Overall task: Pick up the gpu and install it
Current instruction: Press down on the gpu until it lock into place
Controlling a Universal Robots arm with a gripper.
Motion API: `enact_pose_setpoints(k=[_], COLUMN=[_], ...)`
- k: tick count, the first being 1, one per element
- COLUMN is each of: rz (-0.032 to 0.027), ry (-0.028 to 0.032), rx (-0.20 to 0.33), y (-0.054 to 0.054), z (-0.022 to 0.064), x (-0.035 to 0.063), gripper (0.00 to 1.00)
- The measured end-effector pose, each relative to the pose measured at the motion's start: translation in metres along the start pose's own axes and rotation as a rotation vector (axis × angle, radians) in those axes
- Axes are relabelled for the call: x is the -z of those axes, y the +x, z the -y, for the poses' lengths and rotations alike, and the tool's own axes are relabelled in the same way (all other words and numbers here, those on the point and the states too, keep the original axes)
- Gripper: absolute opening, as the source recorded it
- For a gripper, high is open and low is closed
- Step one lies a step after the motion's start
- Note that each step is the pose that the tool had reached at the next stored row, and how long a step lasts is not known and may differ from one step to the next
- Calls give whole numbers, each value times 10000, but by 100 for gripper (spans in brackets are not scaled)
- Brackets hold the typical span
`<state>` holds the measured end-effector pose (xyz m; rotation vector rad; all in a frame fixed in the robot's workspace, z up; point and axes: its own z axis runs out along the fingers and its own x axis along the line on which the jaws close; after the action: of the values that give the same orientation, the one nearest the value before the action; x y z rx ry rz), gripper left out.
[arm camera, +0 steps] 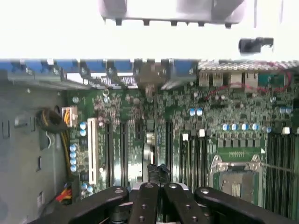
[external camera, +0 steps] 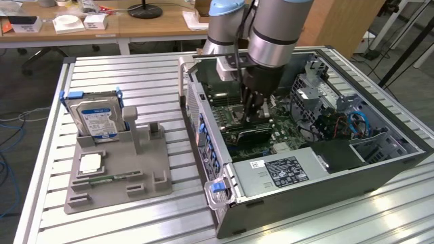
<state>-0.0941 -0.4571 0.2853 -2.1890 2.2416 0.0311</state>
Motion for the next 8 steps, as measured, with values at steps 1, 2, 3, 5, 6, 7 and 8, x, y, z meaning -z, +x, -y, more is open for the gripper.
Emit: enact_pose_setpoints(k=[1,2,3,5,6,7,8], rz=[1,1,2,2,2,1,0], ry=[0,0,-1,-5,-8,-12,-14], rx=[1,1,0,-1,0,1,1], y=[1,2,2,4,4,5,5], z=[-35,-69,-101,-157,-182,-205,-226], x=[1,1,2,5,7,11,13], gripper=[13,13,13,13,13,13,13])
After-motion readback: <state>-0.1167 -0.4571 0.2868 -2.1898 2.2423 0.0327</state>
